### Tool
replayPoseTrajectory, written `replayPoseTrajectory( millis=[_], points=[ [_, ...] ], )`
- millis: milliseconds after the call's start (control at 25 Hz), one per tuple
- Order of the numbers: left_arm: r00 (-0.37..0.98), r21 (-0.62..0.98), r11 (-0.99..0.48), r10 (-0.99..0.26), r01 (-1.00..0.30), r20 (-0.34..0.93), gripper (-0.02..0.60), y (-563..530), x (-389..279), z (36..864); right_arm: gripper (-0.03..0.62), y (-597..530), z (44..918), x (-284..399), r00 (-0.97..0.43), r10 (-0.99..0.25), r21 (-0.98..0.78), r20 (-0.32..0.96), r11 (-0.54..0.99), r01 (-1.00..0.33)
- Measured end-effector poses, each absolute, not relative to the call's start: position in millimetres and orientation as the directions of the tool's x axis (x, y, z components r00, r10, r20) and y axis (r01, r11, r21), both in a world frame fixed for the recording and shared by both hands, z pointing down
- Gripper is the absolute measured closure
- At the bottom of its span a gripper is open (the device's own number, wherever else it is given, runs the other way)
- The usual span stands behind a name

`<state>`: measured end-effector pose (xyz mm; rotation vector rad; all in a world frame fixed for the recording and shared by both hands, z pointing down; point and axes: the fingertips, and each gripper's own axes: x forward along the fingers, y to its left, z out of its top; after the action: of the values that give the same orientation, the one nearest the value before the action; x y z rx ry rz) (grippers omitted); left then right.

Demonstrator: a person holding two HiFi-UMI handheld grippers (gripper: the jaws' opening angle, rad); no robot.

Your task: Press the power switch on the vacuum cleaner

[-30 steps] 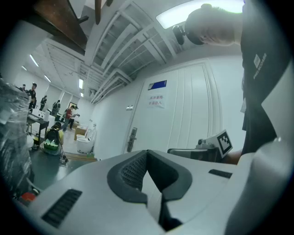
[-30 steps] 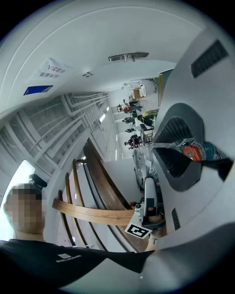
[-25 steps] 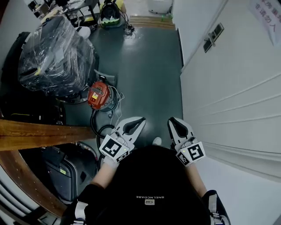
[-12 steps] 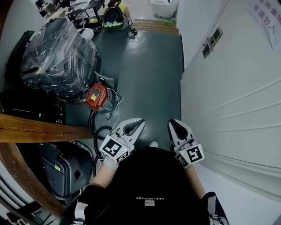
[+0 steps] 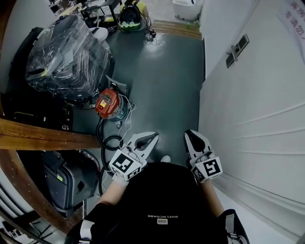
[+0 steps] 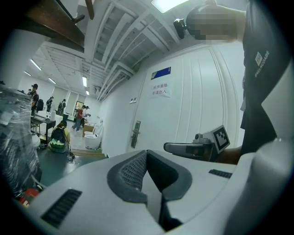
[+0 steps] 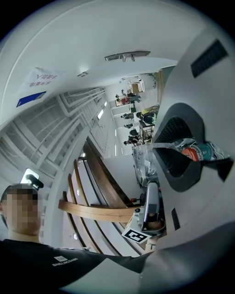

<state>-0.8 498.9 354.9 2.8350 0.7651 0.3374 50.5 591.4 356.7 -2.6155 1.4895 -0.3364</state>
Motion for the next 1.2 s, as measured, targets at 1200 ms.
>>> replayPoseTrajectory(
  millis=[1200],
  points=[
    [0.948, 0.295, -0.932, 0.269, 0.211, 0.172, 0.566, 130, 138, 372, 0.54, 231, 369, 225, 0.277, -0.943, -0.233, 0.186, -0.317, -0.92]
  ],
)
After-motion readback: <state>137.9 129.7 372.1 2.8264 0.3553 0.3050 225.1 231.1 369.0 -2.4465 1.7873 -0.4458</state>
